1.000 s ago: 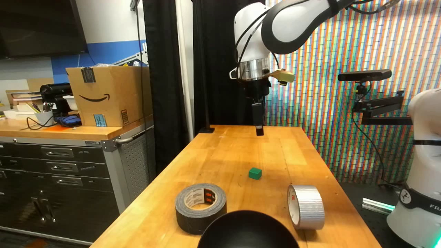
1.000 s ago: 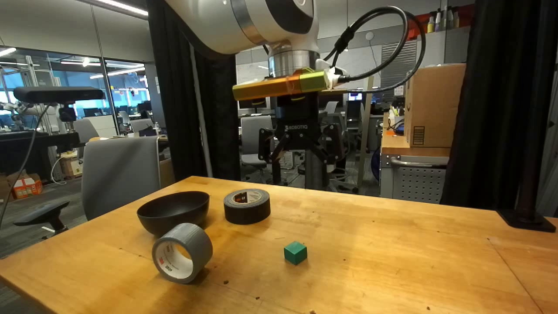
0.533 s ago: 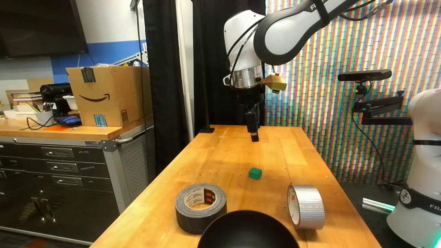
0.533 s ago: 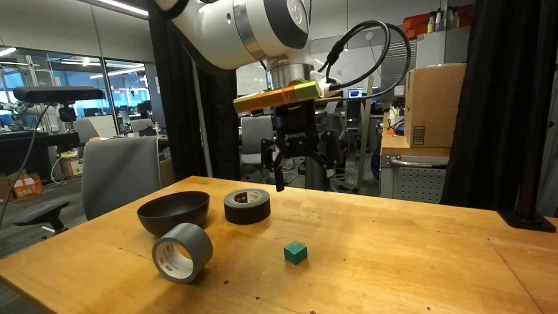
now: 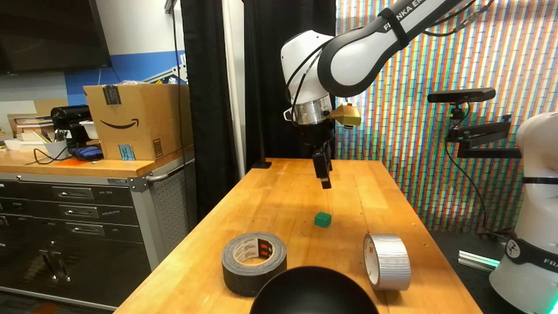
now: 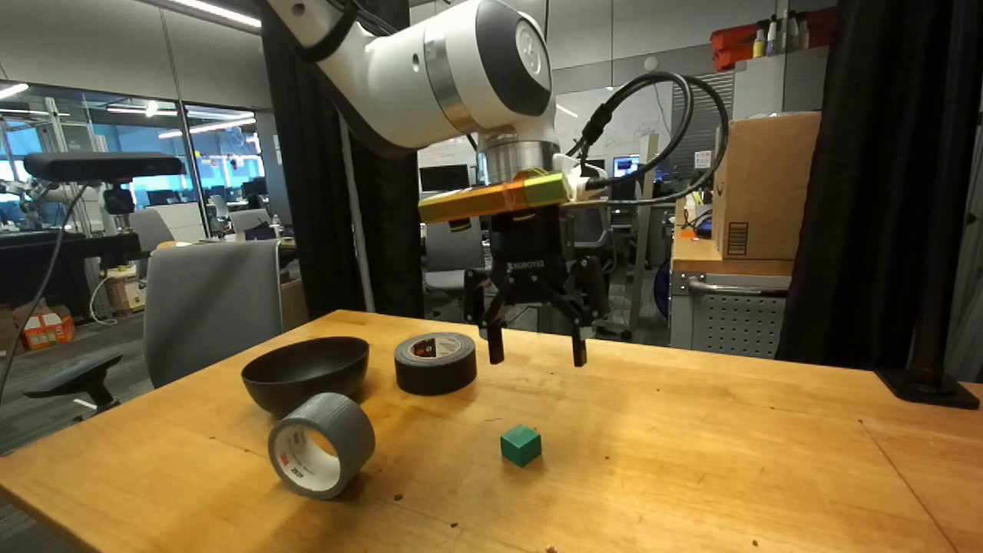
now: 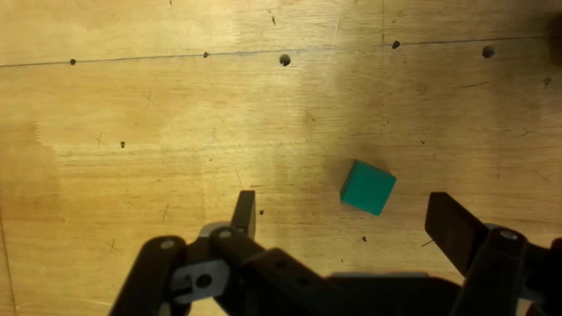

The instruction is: Put the green block inside the bowl

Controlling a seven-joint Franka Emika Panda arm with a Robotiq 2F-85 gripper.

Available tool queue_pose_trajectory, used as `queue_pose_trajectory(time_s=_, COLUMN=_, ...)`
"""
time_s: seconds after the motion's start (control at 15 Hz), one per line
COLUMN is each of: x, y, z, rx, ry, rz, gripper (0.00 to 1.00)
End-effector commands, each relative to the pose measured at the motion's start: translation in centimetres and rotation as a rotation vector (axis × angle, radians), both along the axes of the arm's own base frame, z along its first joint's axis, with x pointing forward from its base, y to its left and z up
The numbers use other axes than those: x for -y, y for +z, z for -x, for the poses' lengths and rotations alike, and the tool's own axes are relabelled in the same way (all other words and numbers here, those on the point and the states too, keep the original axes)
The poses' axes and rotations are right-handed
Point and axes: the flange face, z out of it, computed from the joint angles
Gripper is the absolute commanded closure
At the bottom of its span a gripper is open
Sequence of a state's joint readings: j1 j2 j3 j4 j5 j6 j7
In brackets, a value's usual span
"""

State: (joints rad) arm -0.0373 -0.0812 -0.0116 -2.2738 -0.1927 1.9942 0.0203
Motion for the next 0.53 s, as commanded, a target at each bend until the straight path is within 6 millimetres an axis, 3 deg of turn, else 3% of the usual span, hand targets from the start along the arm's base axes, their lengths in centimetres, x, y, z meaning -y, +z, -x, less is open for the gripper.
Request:
queue_pose_trajectory(time_s=0.0, x=1.6, y=-1.2, z=-0.3, rx=-0.006, ry=-0.008, rz=-0.022, gripper=0.00)
queue_pose_trajectory(time_s=0.47, x=-3.1, y=-2.0, z=-1.7, rx=-0.044, ry=0.025, rz=0.000, gripper=0.00)
